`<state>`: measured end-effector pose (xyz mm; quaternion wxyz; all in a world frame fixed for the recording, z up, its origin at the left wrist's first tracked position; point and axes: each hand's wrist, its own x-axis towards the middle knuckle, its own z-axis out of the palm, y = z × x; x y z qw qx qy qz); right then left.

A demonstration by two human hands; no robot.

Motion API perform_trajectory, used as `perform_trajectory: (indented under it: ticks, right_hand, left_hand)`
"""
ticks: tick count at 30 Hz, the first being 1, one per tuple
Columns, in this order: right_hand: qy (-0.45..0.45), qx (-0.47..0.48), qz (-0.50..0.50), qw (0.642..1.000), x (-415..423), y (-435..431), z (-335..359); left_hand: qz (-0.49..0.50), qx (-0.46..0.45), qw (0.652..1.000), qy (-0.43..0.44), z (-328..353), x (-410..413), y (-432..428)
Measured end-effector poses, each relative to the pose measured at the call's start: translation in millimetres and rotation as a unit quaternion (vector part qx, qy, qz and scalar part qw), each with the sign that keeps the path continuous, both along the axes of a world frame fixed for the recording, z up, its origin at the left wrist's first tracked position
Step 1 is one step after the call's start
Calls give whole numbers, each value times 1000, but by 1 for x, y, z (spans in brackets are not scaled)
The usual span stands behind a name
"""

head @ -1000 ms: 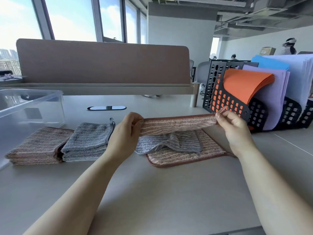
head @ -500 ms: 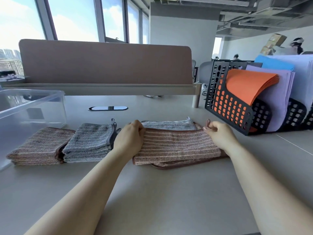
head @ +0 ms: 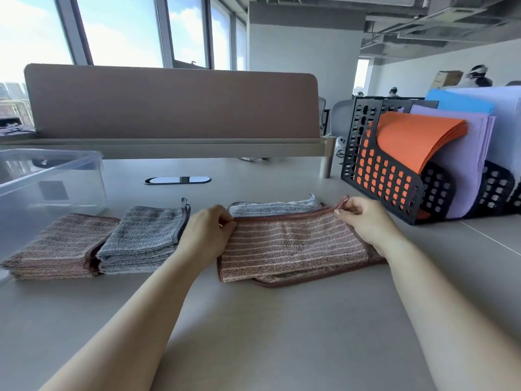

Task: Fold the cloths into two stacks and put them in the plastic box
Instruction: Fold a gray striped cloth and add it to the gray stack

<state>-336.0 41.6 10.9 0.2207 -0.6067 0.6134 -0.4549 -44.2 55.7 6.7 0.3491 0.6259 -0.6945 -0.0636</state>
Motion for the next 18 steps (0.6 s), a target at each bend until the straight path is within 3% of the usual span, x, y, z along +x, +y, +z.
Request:
perform_trajectory:
  ticks: [4,9,13,18]
  right_hand:
    - [-173,-69,18,982,-5,9,13]
    - [-261,-122,35,957,-8,18,21]
    - [-247,-161,36,955,-9,20,22]
    - [-136,-179,35,974,-7,21,19]
  left_hand:
    - [-22,-65,989,133,12,2,7]
    - [-39,-106,965,237,20,1,14]
    - [-32,-130,960,248,22,1,17]
    - [-30,-145,978,150,19,4,14]
